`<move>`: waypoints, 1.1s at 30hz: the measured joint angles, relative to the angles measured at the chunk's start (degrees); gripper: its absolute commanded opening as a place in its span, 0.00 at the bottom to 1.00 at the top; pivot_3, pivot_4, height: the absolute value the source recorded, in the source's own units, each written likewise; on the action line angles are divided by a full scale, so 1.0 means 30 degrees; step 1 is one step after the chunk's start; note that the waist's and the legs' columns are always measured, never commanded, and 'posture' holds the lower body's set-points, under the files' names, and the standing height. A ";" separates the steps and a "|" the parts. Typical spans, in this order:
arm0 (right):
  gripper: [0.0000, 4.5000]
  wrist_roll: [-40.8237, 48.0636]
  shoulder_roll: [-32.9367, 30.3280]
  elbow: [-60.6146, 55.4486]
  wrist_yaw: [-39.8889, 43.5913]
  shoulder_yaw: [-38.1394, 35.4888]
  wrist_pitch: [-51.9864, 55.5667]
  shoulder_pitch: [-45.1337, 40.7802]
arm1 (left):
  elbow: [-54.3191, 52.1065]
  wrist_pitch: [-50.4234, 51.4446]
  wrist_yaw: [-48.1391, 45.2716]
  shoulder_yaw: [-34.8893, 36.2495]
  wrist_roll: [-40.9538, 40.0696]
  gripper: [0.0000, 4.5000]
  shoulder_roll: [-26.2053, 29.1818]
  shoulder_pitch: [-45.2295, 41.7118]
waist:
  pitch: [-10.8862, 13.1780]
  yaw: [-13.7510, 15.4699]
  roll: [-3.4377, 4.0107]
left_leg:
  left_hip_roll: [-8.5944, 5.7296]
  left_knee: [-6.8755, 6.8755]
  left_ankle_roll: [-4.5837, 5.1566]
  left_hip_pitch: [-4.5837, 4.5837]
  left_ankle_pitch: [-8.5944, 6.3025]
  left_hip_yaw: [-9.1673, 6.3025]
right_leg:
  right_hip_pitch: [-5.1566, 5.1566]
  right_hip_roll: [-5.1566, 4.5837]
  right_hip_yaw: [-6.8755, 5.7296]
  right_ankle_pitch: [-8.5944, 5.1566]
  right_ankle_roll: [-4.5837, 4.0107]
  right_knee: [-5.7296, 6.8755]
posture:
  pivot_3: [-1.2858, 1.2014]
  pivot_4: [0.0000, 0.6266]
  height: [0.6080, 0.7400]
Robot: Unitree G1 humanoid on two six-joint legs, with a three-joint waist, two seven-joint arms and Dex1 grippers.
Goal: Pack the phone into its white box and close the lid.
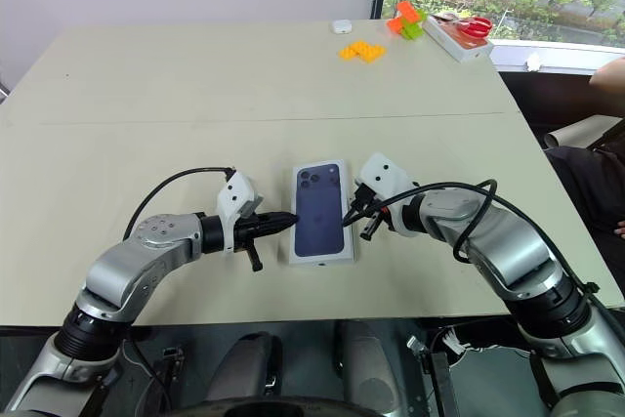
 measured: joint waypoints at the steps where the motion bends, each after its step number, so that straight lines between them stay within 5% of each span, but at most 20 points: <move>1: 0.01 -0.0093 0.0000 0.0000 0.0017 -0.0001 0.0000 0.0005 | 0.0000 0.0001 -0.0006 0.0008 -0.0001 0.00 0.0000 0.0001 | 0.0000 -0.0001 0.0000 | 0.0000 0.0000 0.0000 0.0000 0.0000 0.0001 | 0.0000 0.0000 0.0000 0.0000 0.0000 0.0001 | 0.52 0.24 0.90; 17: 0.01 -0.0833 0.0016 0.0001 0.0385 -0.0135 -0.0025 0.0005 | 0.0329 0.0492 0.0021 0.1139 0.0399 0.00 0.1997 0.0017 | 0.0000 0.0005 0.0000 | -0.0005 0.0001 0.0000 -0.0002 0.0000 0.0005 | 0.0000 -0.0013 0.0001 0.0005 0.0007 0.0002 | 0.52 0.24 0.90; 33: 0.01 -0.1255 0.0340 -0.0030 0.0532 -0.0255 0.0162 0.0066 | 0.1134 0.0397 0.0104 -0.0326 0.0931 0.00 -0.0350 -0.0772 | -0.0002 0.0021 -0.0002 | -0.0010 0.0013 -0.0001 0.0000 0.0001 0.0000 | 0.0005 -0.0012 0.0000 0.0021 0.0028 0.0013 | 0.52 0.24 0.90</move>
